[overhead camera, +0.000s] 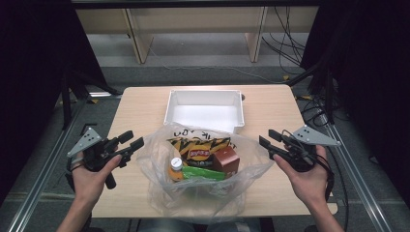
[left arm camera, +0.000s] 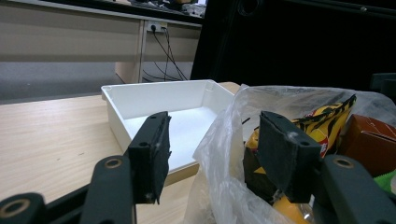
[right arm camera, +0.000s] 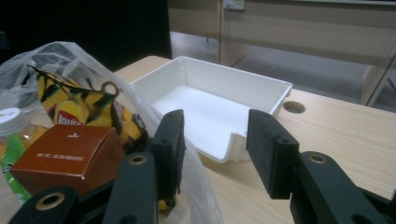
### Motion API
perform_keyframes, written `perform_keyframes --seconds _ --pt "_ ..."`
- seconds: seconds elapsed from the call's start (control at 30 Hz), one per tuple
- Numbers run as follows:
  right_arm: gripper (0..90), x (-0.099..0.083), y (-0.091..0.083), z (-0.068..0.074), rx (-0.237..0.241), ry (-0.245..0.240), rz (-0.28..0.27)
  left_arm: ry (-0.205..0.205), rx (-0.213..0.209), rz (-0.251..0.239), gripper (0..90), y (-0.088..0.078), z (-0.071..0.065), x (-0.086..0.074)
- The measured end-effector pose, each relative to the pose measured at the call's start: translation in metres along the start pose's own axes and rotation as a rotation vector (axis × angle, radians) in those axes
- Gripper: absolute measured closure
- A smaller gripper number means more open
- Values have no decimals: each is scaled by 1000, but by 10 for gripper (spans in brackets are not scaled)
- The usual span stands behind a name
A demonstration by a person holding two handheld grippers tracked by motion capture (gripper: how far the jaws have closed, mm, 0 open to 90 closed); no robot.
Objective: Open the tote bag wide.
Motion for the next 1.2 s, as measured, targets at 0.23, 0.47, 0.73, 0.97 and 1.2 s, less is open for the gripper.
perform_keyframes --seconds 0.23,0.47,0.73,0.97,1.2 --pt "554 2 9 7 33 -23 9 37 -9 69 442 13 0 -5" --pt "555 0 15 12 58 -27 45 36 -12 128 467 19 4 -13" --pt "555 9 12 15 67 -34 18 30 -19 100 467 19 4 -11" --pt "552 5 23 17 74 -83 28 39 -11 101 426 22 6 -11" --pt "612 1 28 16 65 -96 61 56 -1 154 545 27 10 -20"
Point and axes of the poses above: each handheld gripper's, and its own axes: y roughly forward along the jaws, x roughly out of its top, z roughly to its left, the point moved 2 cm from there along y, roughly forward along the jaws, and after that the axes turned 6 degrees about -x, right-handed, at the moved point
